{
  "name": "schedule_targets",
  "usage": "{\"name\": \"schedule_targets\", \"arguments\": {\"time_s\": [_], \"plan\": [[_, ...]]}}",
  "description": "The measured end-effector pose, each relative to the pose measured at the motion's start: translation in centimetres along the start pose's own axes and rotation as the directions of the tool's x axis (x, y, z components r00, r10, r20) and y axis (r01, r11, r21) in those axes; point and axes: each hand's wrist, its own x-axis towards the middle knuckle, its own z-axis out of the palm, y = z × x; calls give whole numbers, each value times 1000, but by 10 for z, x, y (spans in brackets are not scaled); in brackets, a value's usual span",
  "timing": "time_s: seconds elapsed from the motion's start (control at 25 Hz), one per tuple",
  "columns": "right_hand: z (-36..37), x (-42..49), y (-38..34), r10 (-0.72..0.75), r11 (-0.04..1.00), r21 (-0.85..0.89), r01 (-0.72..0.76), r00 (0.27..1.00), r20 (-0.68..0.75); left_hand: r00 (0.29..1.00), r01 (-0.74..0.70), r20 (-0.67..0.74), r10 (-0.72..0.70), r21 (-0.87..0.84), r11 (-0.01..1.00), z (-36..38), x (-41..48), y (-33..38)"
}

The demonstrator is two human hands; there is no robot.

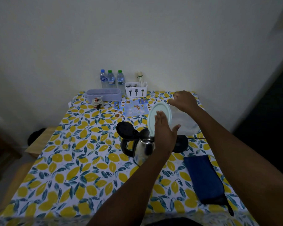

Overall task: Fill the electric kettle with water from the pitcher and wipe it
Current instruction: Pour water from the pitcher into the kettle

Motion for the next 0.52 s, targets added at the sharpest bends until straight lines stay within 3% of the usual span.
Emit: {"name": "schedule_targets", "arguments": {"time_s": [0.52], "plan": [[-3, 0, -1, 5, 1000, -20, -5, 1000, 1, 1000, 15, 4, -15, -18, 1000, 0, -2, 4]]}}
